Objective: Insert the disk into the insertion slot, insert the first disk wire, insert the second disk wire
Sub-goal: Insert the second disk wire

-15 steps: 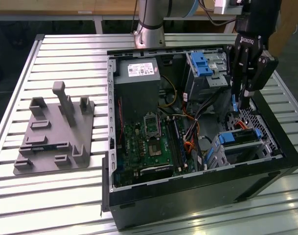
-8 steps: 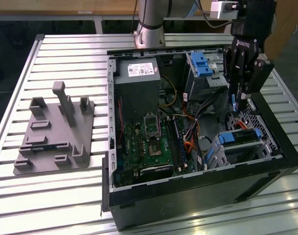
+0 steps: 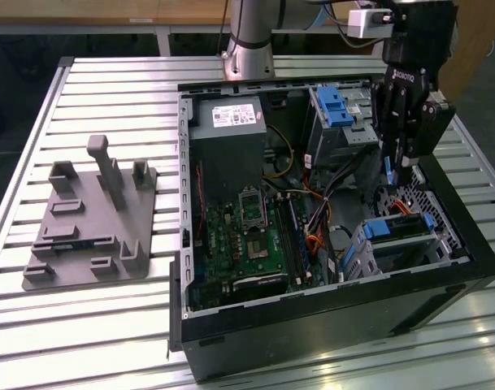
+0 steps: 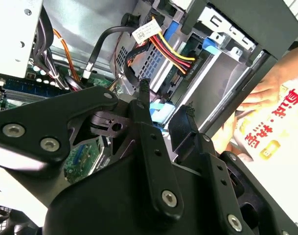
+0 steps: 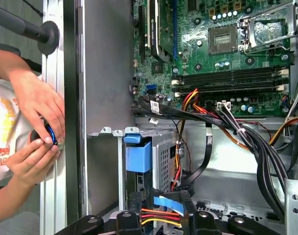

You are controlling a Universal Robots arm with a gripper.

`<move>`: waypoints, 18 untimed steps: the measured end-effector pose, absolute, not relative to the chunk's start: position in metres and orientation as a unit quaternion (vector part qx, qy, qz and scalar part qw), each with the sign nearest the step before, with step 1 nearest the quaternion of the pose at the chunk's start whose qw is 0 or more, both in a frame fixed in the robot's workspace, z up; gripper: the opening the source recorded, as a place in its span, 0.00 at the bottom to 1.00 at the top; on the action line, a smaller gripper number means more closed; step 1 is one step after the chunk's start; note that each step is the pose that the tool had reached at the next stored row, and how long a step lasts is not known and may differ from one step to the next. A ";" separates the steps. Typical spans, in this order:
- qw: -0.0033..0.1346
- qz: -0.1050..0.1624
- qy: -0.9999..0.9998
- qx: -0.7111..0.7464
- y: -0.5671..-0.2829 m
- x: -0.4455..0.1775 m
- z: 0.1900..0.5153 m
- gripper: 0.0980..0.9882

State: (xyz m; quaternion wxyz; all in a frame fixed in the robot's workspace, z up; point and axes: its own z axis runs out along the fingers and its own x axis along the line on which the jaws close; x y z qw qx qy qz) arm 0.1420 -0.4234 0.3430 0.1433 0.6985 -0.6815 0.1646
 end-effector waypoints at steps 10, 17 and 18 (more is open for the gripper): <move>0.149 0.170 -0.680 0.697 -0.424 0.142 0.340 0.38; 0.148 0.173 -0.678 0.699 -0.424 0.139 0.336 0.38; 0.148 0.173 -0.677 0.699 -0.424 0.139 0.336 0.38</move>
